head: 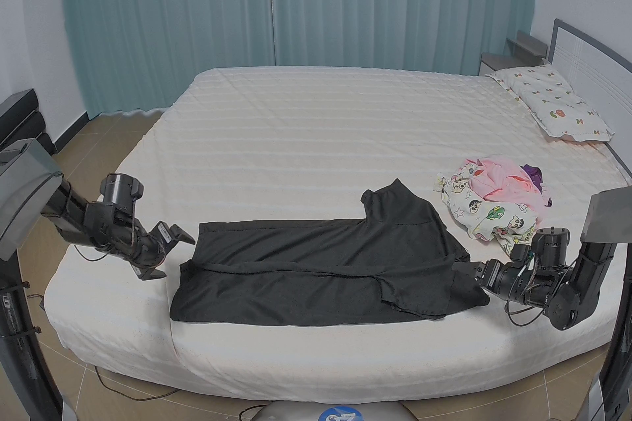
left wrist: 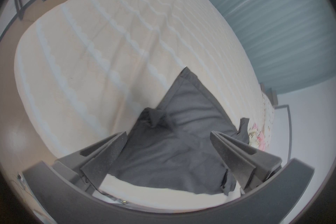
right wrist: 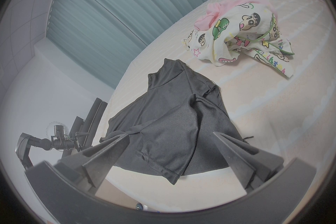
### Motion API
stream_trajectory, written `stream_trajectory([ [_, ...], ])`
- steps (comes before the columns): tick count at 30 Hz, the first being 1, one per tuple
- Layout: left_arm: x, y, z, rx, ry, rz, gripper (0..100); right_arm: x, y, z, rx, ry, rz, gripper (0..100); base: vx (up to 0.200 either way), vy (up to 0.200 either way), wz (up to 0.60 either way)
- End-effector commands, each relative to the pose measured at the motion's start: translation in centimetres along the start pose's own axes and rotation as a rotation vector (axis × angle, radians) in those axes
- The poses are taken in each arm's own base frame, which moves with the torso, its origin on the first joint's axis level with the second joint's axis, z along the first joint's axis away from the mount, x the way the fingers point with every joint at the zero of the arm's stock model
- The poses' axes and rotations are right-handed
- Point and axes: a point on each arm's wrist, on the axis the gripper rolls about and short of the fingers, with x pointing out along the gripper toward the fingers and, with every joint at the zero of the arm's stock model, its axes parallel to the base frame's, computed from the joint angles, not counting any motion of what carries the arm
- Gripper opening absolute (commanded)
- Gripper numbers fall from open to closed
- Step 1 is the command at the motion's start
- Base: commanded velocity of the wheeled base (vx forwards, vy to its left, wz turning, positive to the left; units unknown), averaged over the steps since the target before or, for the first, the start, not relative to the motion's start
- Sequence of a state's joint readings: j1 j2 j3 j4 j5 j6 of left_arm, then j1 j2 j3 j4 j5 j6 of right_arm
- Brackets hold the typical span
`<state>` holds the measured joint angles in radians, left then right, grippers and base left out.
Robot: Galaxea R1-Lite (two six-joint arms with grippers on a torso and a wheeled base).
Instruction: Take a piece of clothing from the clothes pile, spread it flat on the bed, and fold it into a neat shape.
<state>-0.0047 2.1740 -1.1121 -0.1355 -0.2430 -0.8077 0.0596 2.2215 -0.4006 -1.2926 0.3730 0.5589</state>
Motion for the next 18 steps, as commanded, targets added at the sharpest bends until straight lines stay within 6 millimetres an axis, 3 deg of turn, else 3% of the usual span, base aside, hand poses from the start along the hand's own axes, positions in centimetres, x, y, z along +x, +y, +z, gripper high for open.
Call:
stream_trajectory([
  [1,3.3,-1.4,-1.5,0.017,0.029,0.022,100,-0.1,-0.1,-0.4,0.004,0.010,-0.005,100,0.000,0.000,0.00],
  [6,5.3,-1.8,-2.2,0.040,0.016,0.057,100,-0.1,-0.1,-0.4,0.005,0.013,-0.006,100,0.000,0.000,0.00],
  [18,8.9,-1.8,-0.1,0.030,-0.143,0.134,100,0.2,-0.3,-0.5,0.006,0.016,-0.009,100,0.000,0.000,0.00],
])
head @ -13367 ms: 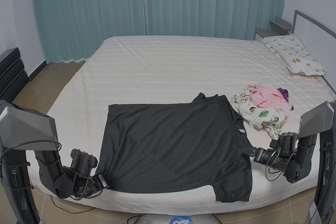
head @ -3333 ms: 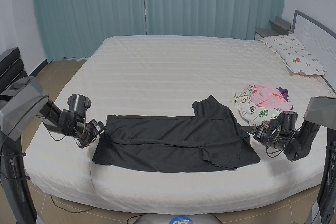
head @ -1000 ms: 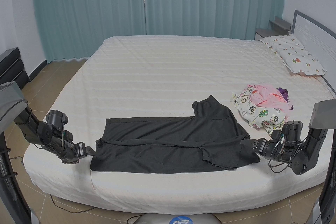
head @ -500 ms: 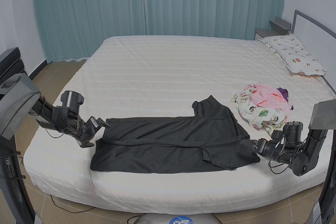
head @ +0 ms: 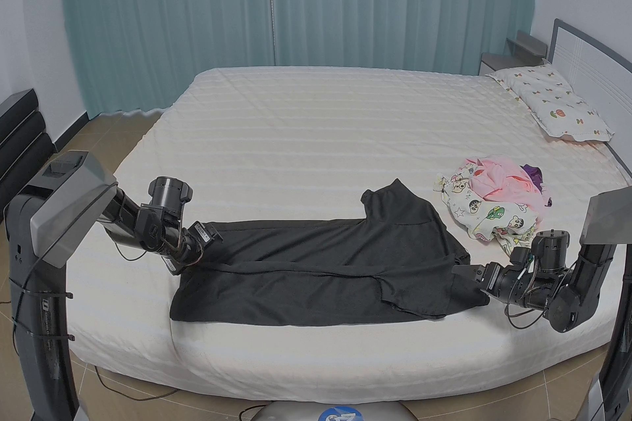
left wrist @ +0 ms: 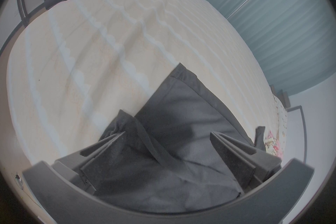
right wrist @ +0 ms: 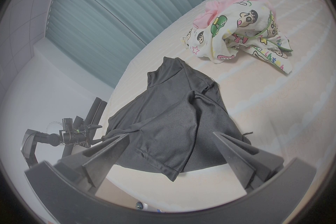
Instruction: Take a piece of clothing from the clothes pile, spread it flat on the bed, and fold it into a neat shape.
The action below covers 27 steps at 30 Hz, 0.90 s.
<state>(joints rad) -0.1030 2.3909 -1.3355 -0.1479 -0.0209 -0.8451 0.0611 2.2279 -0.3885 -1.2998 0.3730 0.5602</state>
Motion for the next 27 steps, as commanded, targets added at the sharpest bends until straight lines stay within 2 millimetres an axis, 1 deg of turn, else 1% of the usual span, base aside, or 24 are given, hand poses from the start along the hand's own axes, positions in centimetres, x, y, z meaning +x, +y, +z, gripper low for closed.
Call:
stream_trajectory([
  [1,2.2,0.6,0.2,-0.023,-0.035,0.040,100,0.3,-0.2,-0.2,0.002,0.008,-0.005,100,0.000,0.000,0.00],
  [6,2.4,0.5,0.8,-0.092,-0.083,0.034,100,0.3,-0.2,-0.2,0.000,0.005,-0.001,100,0.000,0.000,0.00],
  [11,1.9,1.6,2.1,-0.131,-0.105,0.040,100,0.5,-0.3,-0.1,-0.011,-0.021,0.003,100,0.000,0.000,0.00],
  [12,1.1,1.9,2.9,-0.147,-0.113,0.034,100,0.6,-0.2,0.1,-0.015,-0.028,0.005,100,0.000,0.000,0.00],
  [14,0.2,2.5,3.5,-0.168,-0.116,0.028,100,0.8,-0.1,0.6,-0.023,-0.044,0.013,100,0.000,0.000,0.00],
  [18,-1.4,2.9,3.7,-0.198,-0.061,-0.024,100,2.0,0.2,1.9,-0.034,-0.072,0.025,100,0.000,0.000,0.00],
  [19,-2.0,3.1,3.6,-0.216,-0.028,-0.046,100,2.7,0.2,2.3,-0.029,-0.055,0.014,100,0.000,0.000,0.00],
  [21,-2.6,3.2,3.5,-0.223,0.008,-0.075,100,4.0,-0.1,2.8,-0.019,-0.029,-0.007,100,0.000,0.000,0.00],
  [27,-2.8,3.5,3.0,-0.214,0.045,-0.083,100,6.7,-0.9,3.7,-0.044,-0.015,-0.025,100,0.000,0.000,0.00],
])
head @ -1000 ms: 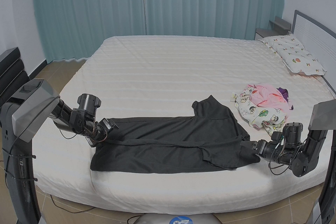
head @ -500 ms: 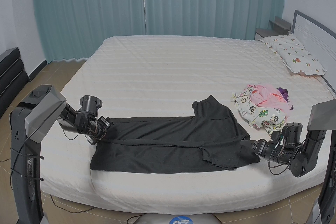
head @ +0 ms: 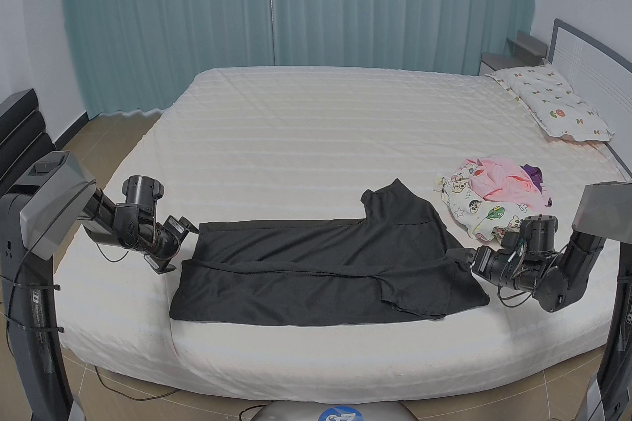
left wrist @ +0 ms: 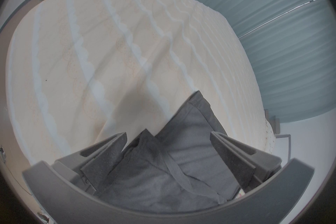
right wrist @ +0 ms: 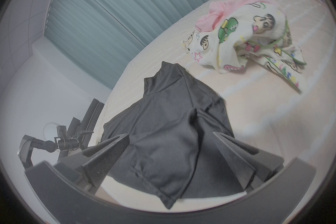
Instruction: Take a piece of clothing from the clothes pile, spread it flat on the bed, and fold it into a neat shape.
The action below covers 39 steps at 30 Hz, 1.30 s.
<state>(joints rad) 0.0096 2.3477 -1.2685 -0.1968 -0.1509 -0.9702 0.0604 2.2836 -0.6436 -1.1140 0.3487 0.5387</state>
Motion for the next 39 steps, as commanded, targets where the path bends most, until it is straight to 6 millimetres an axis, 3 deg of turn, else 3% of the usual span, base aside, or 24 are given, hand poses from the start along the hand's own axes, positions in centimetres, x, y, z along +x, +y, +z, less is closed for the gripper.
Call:
stream_trajectory([
  [1,-1.3,0.1,0.0,-0.004,0.020,-0.019,100,3.1,-1.0,0.5,-0.023,0.013,-0.011,100,0.000,0.000,0.00],
  [9,-1.3,0.5,-0.4,0.014,0.055,-0.020,100,5.0,-1.4,0.1,-0.101,0.045,-0.017,100,0.000,0.000,0.00],
  [16,-1.2,0.7,-0.6,0.023,0.060,-0.014,100,5.1,-1.6,-0.1,-0.159,0.050,-0.018,100,0.000,0.000,0.00],
  [17,-1.2,0.7,-0.5,0.023,0.059,-0.012,100,5.1,-1.6,-0.2,-0.169,0.052,-0.018,0,0.000,0.000,0.00],
  [26,-2.0,1.5,-1.2,0.131,0.076,0.009,100,4.4,-1.8,-0.4,-0.193,0.034,-0.015,0,0.000,0.000,0.00],
  [39,-2.1,0.0,-0.6,0.205,0.048,0.033,100,2.8,-1.4,0.0,-0.209,-0.065,0.030,0,0.000,0.000,0.00],
])
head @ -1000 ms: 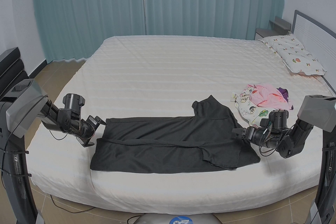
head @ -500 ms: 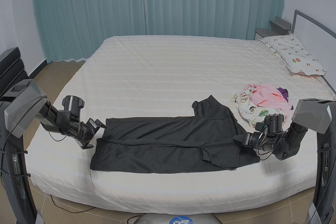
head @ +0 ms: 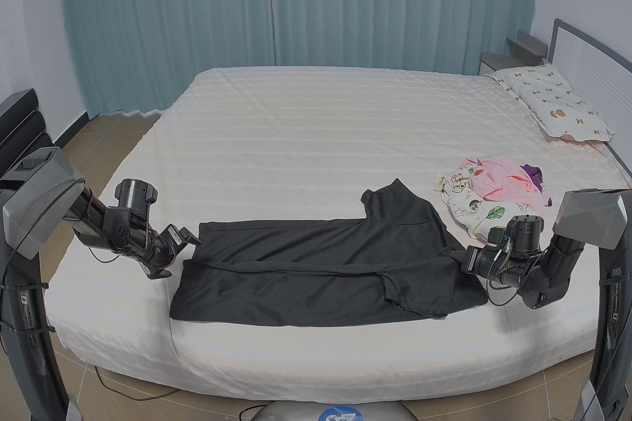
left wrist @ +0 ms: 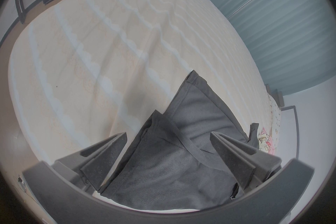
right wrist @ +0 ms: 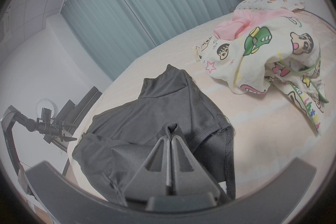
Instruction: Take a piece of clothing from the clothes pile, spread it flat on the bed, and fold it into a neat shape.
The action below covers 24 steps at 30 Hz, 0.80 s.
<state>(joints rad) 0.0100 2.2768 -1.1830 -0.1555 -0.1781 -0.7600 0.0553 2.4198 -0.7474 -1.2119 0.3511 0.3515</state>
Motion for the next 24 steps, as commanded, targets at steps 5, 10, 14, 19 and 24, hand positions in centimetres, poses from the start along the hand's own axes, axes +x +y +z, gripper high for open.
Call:
stream_trajectory([
  [5,1.0,-1.3,0.5,0.008,0.034,0.041,100,-0.7,0.2,-0.3,0.002,0.002,0.003,0,0.000,0.000,0.00],
  [10,2.7,-1.5,-0.3,0.022,0.060,0.058,100,-0.6,0.2,-0.5,0.002,0.007,0.005,0,0.000,0.000,0.00],
  [14,3.9,-1.5,-0.5,0.032,0.042,0.087,100,-0.6,0.3,-0.6,0.009,0.009,0.006,0,0.000,0.000,0.00],
  [19,4.8,-1.6,-0.9,0.046,0.026,0.118,100,-0.5,0.4,-0.7,0.018,0.013,0.009,0,0.000,0.000,0.00],
  [24,4.7,-1.6,-0.9,0.057,0.017,0.134,0,-0.6,0.4,-0.6,0.017,0.004,0.011,0,0.000,0.000,0.00],
])
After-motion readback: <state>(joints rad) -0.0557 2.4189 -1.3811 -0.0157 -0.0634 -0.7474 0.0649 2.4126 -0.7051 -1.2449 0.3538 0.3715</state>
